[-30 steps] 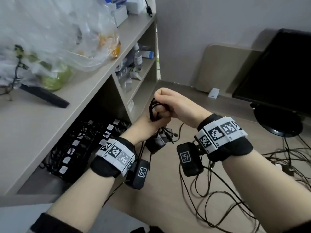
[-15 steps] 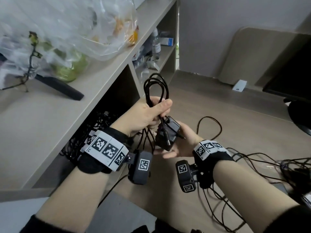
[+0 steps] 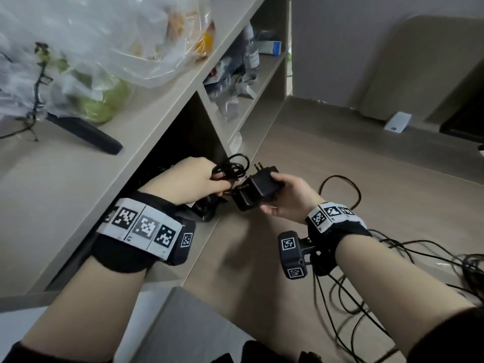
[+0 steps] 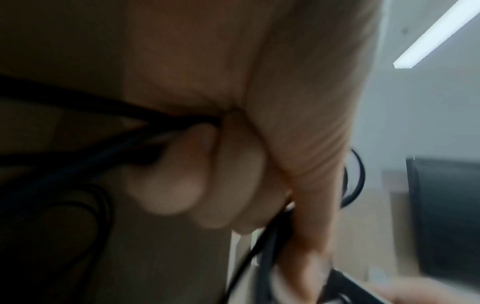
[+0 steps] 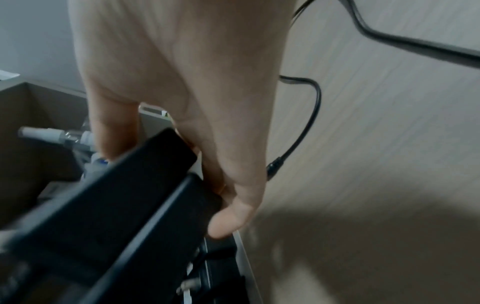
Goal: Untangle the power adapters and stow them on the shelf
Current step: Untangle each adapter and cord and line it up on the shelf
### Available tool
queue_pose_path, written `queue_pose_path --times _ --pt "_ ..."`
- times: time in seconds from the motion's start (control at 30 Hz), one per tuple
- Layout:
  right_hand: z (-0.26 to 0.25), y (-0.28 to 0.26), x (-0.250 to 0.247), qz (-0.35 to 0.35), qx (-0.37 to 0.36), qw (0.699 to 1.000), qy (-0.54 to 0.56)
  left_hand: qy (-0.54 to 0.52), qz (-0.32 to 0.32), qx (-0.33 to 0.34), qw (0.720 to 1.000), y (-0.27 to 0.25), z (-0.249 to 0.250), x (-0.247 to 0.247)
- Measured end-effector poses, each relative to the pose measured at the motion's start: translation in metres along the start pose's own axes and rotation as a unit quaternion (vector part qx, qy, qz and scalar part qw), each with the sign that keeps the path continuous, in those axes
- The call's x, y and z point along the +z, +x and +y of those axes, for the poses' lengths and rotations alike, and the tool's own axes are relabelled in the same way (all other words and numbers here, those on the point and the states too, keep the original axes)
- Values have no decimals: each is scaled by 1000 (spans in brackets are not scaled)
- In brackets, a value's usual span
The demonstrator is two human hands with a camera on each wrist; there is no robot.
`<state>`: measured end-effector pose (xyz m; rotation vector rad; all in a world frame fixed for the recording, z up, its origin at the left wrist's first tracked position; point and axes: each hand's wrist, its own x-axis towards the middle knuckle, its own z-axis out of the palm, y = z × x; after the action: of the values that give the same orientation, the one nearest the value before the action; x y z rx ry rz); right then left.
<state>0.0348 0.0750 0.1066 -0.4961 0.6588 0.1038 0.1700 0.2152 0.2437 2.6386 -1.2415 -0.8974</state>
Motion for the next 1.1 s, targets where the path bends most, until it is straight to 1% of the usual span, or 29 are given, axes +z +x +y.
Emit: queue_pose_path --times 0.03,0.07,0.1,0.13,0.17,0.2,0.23,0.3,0.37,0.4,0.43,0.53,0.63,0.7,0.83,0.93,0.97,1.0,1.03,1.07,1.1 --pt "3 1 3 -8 -4 999 -31 64 -7 -34 997 3 -4 2" --pt "8 3 8 -19 -8 997 -71 142 -19 -69 987 5 -5 5" --pt "15 5 15 -34 -12 993 -116 226 -44 -105 967 6 -4 9" --pt "23 9 24 -46 -18 984 -174 303 -78 -139 940 6 -3 14" --pt "31 10 32 -50 -29 969 -241 358 -115 -168 911 7 -2 20" --pt "40 13 40 -50 -46 947 -313 387 -146 -189 890 9 -2 25" --pt "50 17 48 -54 -69 920 -381 402 -168 -208 876 12 -4 27" --pt "70 25 59 -67 -121 863 -486 407 -185 -241 861 14 -12 25" --pt "89 31 66 -49 -177 811 -555 399 -192 -276 853 14 -21 22" --pt "96 34 68 -34 -205 791 -576 396 -189 -286 852 15 -25 22" --pt "103 37 71 -23 -229 778 -585 392 -181 -287 855 15 -29 23" --pt "120 49 75 -8 -262 756 -600 386 -140 -280 868 18 -37 28" --pt "133 55 77 0 -275 734 -621 399 -118 -258 872 21 -46 34" --pt "139 57 81 12 -296 717 -631 413 -105 -240 872 20 -54 38" --pt "147 62 82 68 -342 669 -656 423 -79 -211 878 24 -65 40" --pt "156 66 79 115 -354 622 -689 440 -80 -185 875 29 -71 40" --pt "160 67 77 136 -349 616 -693 440 -80 -180 876 30 -73 41" --pt "163 68 76 159 -336 623 -688 437 -78 -175 879 31 -75 41" --pt "165 68 75 182 -309 640 -679 431 -75 -173 882 31 -78 42" --pt "166 69 75 201 -274 664 -666 424 -74 -172 886 32 -80 42" --pt "165 69 76 210 -224 688 -658 416 -74 -175 889 32 -81 42"
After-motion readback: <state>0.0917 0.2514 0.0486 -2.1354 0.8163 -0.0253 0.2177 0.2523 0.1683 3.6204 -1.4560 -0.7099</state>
